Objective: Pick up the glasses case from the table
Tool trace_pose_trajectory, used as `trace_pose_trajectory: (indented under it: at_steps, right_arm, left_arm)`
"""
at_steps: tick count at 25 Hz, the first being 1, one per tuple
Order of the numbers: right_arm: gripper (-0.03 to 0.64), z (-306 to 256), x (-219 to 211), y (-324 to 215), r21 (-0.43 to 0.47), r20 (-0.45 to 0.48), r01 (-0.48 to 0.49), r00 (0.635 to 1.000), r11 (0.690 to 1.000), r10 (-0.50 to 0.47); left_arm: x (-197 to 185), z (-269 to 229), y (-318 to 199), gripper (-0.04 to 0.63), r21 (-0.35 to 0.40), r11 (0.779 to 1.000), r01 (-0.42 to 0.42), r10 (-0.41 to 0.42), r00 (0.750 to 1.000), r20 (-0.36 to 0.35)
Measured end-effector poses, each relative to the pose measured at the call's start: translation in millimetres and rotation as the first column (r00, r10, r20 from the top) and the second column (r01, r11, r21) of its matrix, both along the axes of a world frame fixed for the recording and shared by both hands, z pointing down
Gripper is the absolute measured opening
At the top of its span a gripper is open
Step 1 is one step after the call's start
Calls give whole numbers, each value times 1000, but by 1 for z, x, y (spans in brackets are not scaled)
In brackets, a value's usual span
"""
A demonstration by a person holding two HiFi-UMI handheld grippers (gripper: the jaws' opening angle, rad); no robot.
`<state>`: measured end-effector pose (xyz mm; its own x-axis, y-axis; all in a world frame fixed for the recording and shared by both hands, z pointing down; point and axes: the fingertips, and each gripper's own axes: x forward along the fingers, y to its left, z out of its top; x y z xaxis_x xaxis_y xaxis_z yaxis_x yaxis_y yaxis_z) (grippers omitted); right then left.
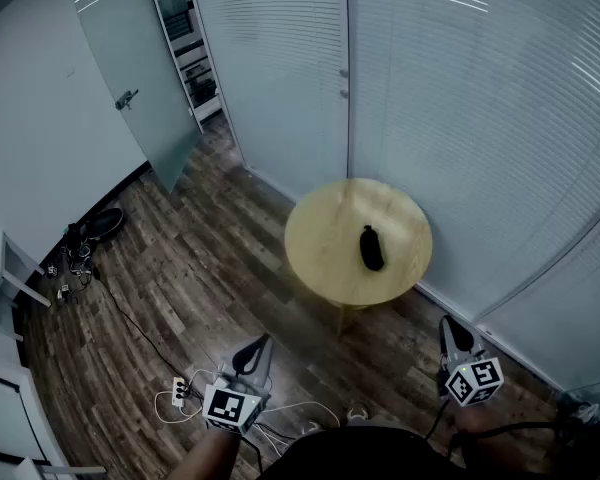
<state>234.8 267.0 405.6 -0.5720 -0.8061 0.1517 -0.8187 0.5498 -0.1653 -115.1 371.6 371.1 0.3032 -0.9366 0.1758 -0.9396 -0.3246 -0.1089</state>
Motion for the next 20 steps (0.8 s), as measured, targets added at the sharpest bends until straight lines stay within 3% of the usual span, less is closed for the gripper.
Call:
trace_pose_trajectory:
  at_steps: [4,9,14,16,20]
  right_arm:
    - [6,9,4,-7,39,-68,49,997,998,-47]
    - [6,19,9,-13,41,-91,99,991,994,-95]
    - [6,32,13,-27,68,-72,160,985,985,-155]
    - [6,41,16,-37,36,-52,137,989,990,-135]
    - [8,56,14,-50,15,-66,128,990,992,-126]
  left_arm:
    - [-1,-1,-14,5,22,997,73,-72,997,-22]
    - [22,1,-29,5,22,995,95,-92,988,-126]
    - [36,12,-54,5,26,990,139,-136,985,-110]
    - [49,6,-62,5,28,992,119,-115,985,-126]
    - [64,-1,-79,5,42,998,39,-36,997,-75]
